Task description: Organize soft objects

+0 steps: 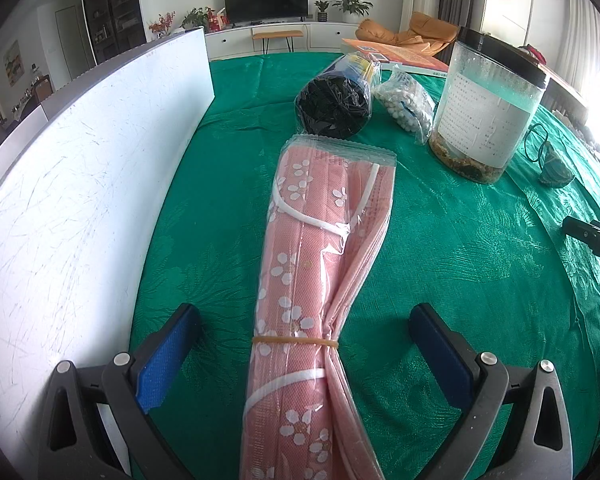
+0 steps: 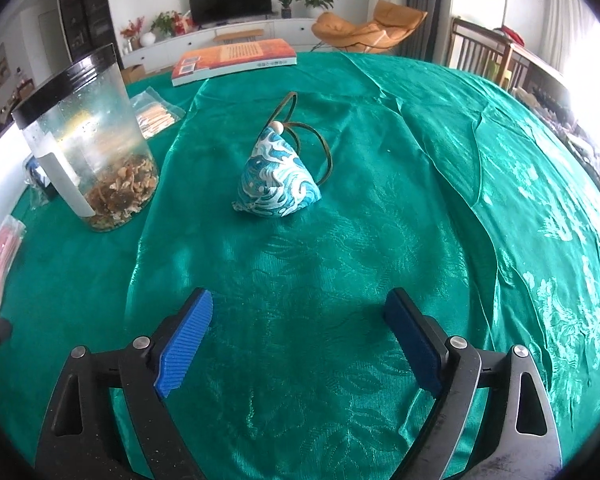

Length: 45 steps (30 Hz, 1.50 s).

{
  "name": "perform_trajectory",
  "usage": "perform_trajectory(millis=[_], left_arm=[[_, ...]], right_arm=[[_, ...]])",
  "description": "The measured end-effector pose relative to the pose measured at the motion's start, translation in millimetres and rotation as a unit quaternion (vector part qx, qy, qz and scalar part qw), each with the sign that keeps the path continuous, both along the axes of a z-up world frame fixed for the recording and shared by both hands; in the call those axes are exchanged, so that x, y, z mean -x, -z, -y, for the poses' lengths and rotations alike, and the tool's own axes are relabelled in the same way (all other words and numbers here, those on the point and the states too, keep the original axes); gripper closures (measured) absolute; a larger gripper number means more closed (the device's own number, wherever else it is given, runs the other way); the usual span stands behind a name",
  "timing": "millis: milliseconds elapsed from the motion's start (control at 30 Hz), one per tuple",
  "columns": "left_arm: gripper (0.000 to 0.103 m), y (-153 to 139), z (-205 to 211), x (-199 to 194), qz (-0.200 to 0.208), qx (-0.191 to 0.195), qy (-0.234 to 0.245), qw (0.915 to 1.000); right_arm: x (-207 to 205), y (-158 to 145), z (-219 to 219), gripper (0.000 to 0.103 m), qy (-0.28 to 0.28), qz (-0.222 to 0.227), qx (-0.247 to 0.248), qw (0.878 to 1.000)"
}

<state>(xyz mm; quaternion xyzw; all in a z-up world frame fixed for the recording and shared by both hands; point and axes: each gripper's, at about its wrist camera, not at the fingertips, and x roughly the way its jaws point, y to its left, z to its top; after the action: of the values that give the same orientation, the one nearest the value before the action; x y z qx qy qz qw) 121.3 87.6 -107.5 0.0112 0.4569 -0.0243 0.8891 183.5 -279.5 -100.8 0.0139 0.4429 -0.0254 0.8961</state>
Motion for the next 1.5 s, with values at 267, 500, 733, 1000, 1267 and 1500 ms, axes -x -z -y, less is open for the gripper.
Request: perform_trajectory(millis=[267, 500, 733, 1000, 1267, 1500], left_arm=[[0.000, 0.0, 0.0, 0.1, 0.000, 0.000, 0.000, 1.0000], [0.000, -0.1, 0.0, 0.3, 0.000, 0.000, 0.000, 1.0000], [0.000, 0.4, 0.6, 0.0, 0.000, 0.000, 0.000, 1.0000], [0.000, -0.7, -0.3, 0.4, 0.000, 0.000, 0.000, 1.0000], [0.000, -0.5, -0.2, 0.3, 0.000, 0.001, 0.000, 1.0000], [0.000, -3.8, 1.4, -5.9, -0.039, 0.004, 0.012, 0.9992]], right_arm=[[0.4, -0.1, 0.3, 0.013, 0.000, 0.000, 0.000, 1.000], [0.4, -0.1, 0.0, 0.013, 0.000, 0.000, 0.000, 1.000], [0.5, -0.6, 2.3, 0.012, -0.001, 0.004, -0.015, 1.000], [0.2, 0.3, 0.3, 0.011, 0.000, 0.003, -0.012, 1.000], [0.4, 0.3, -0.1, 0.011, 0.000, 0.003, -0.011, 1.000], [-2.0, 0.2, -1.2, 0.011, -0.007, -0.003, -0.006, 1.000]])
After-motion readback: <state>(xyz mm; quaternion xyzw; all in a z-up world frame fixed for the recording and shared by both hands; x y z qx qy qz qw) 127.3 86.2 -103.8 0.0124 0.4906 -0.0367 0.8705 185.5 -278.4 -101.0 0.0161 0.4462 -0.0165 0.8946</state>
